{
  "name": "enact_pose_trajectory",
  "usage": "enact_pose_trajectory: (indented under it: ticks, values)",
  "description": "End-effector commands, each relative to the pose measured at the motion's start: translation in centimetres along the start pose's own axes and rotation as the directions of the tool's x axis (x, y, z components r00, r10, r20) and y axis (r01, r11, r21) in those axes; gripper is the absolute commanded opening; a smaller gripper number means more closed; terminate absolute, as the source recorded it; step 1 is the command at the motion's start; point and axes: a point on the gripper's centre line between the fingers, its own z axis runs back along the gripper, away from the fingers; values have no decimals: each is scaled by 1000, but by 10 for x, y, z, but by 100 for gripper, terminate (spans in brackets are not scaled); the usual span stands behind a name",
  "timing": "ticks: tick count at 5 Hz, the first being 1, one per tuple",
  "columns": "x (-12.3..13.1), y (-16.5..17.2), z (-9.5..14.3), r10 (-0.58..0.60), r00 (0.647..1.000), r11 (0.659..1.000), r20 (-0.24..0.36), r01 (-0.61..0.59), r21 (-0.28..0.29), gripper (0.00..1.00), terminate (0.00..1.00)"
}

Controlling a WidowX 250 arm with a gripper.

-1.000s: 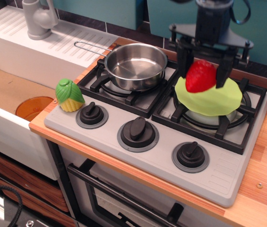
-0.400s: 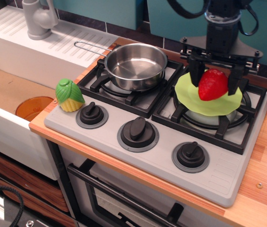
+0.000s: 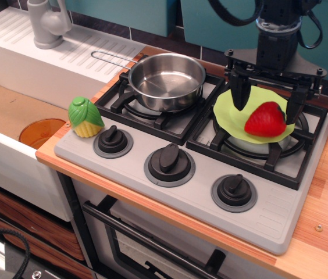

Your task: Put strawberry on plate and corncob in pot or pan on stove

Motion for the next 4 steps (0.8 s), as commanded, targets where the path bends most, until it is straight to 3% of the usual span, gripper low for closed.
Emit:
enact_pose_trajectory:
  ticks: [1, 3, 4]
  values:
    - [5, 5, 51, -20, 1000, 1000, 8, 20, 0, 100, 0]
    - [3, 68, 97, -124, 991, 990, -59, 127, 53, 100, 0]
    - [3, 68, 97, -124, 991, 990, -59, 127, 53, 100, 0]
